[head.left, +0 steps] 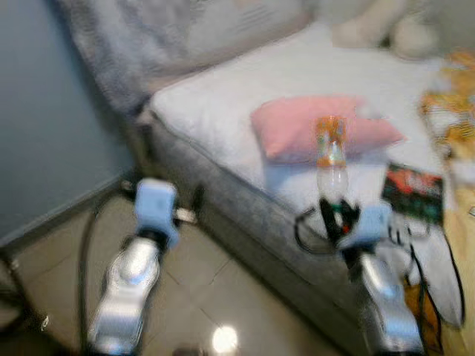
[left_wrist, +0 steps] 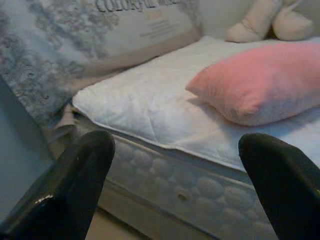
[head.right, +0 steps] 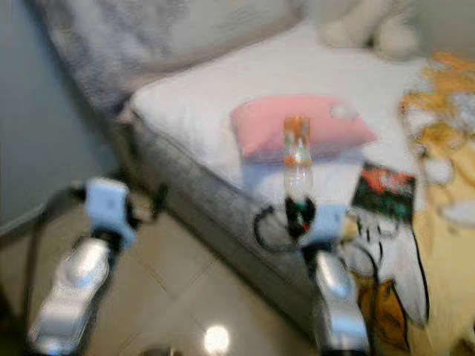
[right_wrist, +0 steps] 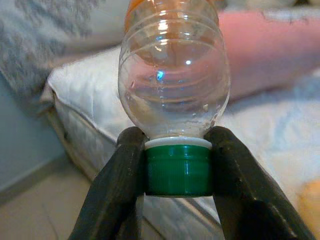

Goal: Clean up the room

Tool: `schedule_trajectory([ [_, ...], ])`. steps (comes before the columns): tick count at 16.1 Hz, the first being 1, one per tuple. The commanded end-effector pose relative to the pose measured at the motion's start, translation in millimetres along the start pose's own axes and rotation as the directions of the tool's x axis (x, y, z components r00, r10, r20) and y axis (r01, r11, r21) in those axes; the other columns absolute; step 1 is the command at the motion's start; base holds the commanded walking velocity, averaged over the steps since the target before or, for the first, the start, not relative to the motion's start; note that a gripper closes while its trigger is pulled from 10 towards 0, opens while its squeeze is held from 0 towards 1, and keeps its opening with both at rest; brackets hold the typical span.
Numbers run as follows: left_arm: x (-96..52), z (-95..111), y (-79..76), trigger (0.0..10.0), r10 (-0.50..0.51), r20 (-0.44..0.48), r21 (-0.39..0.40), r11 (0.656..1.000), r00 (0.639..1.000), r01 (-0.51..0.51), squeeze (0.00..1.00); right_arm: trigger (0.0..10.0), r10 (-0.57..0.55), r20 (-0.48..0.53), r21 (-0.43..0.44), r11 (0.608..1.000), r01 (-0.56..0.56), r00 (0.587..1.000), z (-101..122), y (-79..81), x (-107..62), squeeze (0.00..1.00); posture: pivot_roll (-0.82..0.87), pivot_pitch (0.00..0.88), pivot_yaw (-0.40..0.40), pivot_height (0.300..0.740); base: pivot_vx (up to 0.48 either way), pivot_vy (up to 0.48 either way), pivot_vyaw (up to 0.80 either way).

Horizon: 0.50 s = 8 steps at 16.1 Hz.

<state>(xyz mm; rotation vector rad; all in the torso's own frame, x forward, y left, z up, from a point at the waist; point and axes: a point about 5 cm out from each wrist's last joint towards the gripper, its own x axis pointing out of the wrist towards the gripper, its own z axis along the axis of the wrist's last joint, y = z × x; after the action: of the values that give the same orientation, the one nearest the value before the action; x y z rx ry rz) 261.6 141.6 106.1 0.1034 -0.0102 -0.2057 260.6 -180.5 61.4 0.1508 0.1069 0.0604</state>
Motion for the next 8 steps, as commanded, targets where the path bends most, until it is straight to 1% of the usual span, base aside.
schedule_trajectory([
  [1, 0.3, 0.5, 7.1, 10.0, 0.027, 0.001, 0.033, 0.999, 1.0, -0.027, 0.0, 10.0, 0.006, 0.011, 0.017, 1.0, -0.007, 1.0, 3.1, 1.1, 1.9, 0.0, 0.06, 0.0, 0.0, 0.731, 0.0, 0.0, 0.52],
  [2, 3.3, -1.6, 12.3, 10.0, 0.051, -0.005, 0.019, 0.999, 0.999, -0.051, 0.0, 10.0, -0.015, 0.013, 0.016, 1.0, 0.015, 1.0, 2.5, -3.1, -0.2, 0.0, 0.06, 0.0, -0.004, 0.731, 0.0, 0.0, 0.49],
  [3, 4.9, -2.9, 14.2, 10.0, 0.066, -0.014, -0.001, 0.998, 0.998, -0.066, 0.0, 10.0, -0.021, 0.014, 0.015, 1.0, 0.02, 1.0, 2.0, -3.9, -0.9, 0.0, 0.05, 0.0, -0.002, 0.731, 0.0, 0.0, 0.49],
  [4, 5.3, -3.5, 13.6, 10.0, 0.065, -0.021, -0.012, 0.998, 0.998, -0.065, 0.0, 10.0, -0.019, 0.014, 0.012, 1.0, 0.019, 1.0, 1.5, -3.2, -1.4, 0.0, 0.05, 0.0, 0.008, 0.731, 0.0, 0.0, 0.49],
  [6, 4.1, -3.3, 8.5, 10.0, 0.034, -0.019, -0.003, 0.999, 0.999, -0.034, 0.0, 10.0, -0.024, 0.016, 0.015, 1.0, 0.023, 1.0, 0.5, -2.3, -1.5, 0.0, 0.04, 0.0, 0.016, 0.731, 0.0, 0.0, 0.49],
  [8, 4.3, -3.0, 8.1, 10.0, 0.035, -0.02, -0.013, 0.999, 0.999, -0.035, 0.0, 10.0, -0.033, 0.017, 0.022, 0.999, 0.033, 0.999, -0.8, -2.5, -2.2, 0.0, 0.04, 0.0, 0.028, 0.731, 0.0, 0.0, 0.49],
])
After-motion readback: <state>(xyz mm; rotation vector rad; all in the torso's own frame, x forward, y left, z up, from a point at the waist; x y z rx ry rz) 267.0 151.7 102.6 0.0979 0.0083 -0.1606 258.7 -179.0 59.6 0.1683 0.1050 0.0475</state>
